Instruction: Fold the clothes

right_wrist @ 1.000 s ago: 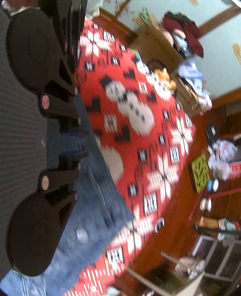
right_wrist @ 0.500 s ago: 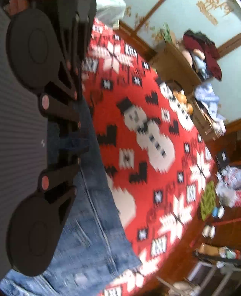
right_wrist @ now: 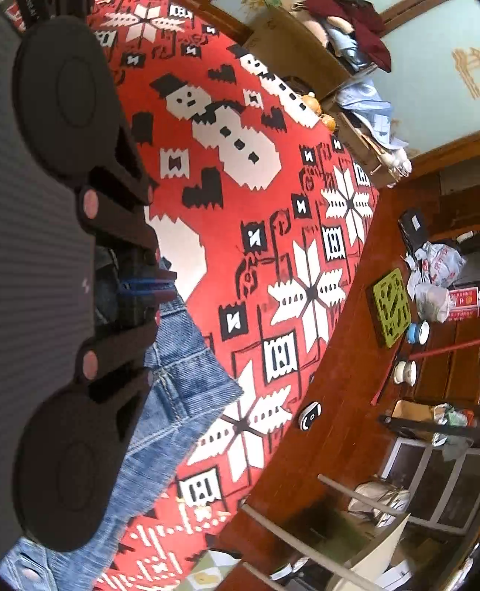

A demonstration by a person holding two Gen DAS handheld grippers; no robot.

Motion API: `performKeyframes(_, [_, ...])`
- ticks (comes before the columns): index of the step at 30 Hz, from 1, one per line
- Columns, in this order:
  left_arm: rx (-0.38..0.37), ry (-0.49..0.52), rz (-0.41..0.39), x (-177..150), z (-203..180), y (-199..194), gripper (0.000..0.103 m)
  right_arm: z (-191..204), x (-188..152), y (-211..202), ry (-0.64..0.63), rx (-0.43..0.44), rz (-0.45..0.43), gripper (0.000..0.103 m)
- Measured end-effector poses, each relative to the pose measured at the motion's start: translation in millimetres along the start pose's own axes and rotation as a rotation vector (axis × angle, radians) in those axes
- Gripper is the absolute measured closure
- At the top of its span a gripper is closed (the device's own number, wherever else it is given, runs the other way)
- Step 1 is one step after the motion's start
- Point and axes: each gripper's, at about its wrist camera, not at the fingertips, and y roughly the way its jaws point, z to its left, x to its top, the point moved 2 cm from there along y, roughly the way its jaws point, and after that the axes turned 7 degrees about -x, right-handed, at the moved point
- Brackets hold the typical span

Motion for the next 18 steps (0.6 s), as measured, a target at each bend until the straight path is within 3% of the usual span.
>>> performKeyframes(5, [-0.04, -0.012, -0.037, 9.0, -7.0, -9.6, 0.1, 31.3, -15.3, -10.6, -0.015, 0.113, 0.035, 0.093])
performKeyframes(10, [-0.062, 0.038, -0.04, 18.0, -18.1, -2.6, 0.1, 67.1, -32.7, -13.8, -0.037, 0.222, 0.067, 0.092])
performKeyframes(13, [-0.062, 0.019, -0.035, 21.0, -15.4, 3.1, 0.1, 69.7, -34.4, -12.7, -0.05, 0.186, 0.04, 0.093])
performKeyframes(18, [-0.059, 0.005, -0.042, 21.6, -17.9, 12.8, 0.1, 17.2, -14.3, -14.9, 0.03, 0.042, -0.038, 0.092])
